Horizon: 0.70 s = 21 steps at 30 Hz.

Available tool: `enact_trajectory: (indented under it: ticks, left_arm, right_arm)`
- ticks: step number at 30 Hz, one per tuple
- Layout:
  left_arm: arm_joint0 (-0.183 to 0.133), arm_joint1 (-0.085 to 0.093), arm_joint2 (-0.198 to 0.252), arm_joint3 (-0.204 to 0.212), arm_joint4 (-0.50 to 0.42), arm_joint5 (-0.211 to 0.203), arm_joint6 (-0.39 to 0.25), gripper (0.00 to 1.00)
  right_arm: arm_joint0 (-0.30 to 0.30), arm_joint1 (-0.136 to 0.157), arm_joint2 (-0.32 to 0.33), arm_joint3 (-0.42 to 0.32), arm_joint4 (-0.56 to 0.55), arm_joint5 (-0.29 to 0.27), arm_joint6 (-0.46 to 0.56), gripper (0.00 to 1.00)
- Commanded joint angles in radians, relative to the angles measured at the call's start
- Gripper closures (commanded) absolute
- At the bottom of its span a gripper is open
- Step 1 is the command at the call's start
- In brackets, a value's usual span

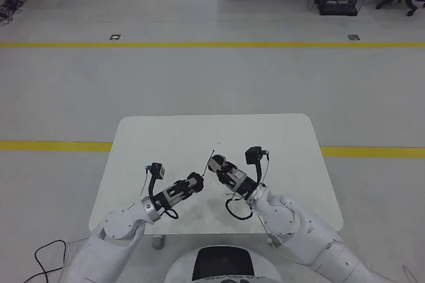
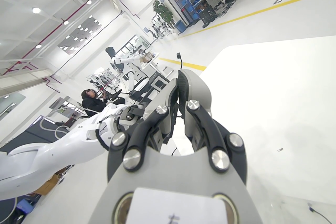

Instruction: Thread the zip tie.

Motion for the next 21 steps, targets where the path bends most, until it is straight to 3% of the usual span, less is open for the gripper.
enact_trajectory:
  ticks: [1, 21]
  left_arm:
    - [0.0, 0.001, 0.001, -0.001, -0.005, 0.0, 0.0, 1.0]
    - [-0.004, 0.011, 0.0, 0.002, -0.109, 0.014, -0.048, 1.0]
  right_arm:
    - [-0.001, 0.0, 0.0, 0.0, -0.001, 0.0, 0.0, 1.0]
    - [-0.015, 0.019, 0.008, -0.021, 0.005, 0.0, 0.037, 1.0]
